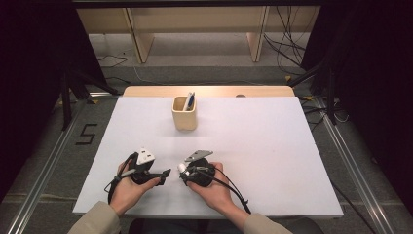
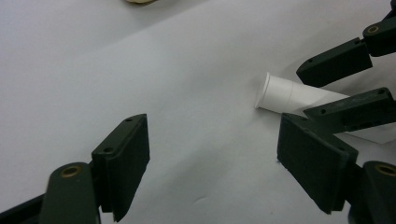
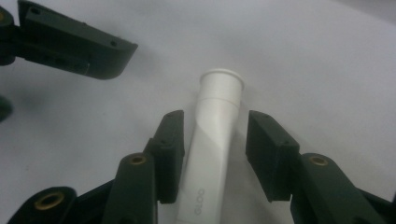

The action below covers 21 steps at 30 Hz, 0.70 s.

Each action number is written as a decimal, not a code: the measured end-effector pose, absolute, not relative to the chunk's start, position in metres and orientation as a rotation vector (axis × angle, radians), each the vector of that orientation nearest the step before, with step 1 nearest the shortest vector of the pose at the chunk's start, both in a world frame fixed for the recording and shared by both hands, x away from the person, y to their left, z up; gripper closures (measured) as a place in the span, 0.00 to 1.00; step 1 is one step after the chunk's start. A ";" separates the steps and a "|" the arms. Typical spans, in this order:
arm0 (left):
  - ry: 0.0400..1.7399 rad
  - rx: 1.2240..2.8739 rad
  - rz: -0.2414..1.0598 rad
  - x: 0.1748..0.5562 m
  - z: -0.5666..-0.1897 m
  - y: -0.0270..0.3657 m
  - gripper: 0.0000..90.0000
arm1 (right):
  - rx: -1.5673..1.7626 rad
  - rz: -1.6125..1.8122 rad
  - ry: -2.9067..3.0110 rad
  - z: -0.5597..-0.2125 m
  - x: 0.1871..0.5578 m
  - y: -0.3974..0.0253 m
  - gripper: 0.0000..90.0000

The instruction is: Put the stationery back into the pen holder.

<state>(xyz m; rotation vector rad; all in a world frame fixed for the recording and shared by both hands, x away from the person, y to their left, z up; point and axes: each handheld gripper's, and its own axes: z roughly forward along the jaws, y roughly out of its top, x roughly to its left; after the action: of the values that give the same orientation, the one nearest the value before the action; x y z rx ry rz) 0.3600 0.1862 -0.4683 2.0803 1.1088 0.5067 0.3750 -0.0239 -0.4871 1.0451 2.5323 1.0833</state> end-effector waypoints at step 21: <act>1.117 2.087 0.508 0.362 -0.471 0.187 0.29 | 1.076 0.997 2.541 -0.488 0.371 -0.022 0.77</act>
<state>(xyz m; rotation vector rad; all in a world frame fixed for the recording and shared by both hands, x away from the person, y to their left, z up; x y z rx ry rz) 0.3616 0.1870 -0.4709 2.0869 1.1174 0.5083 0.3711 -0.0218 -0.4883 1.0763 2.5408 0.9974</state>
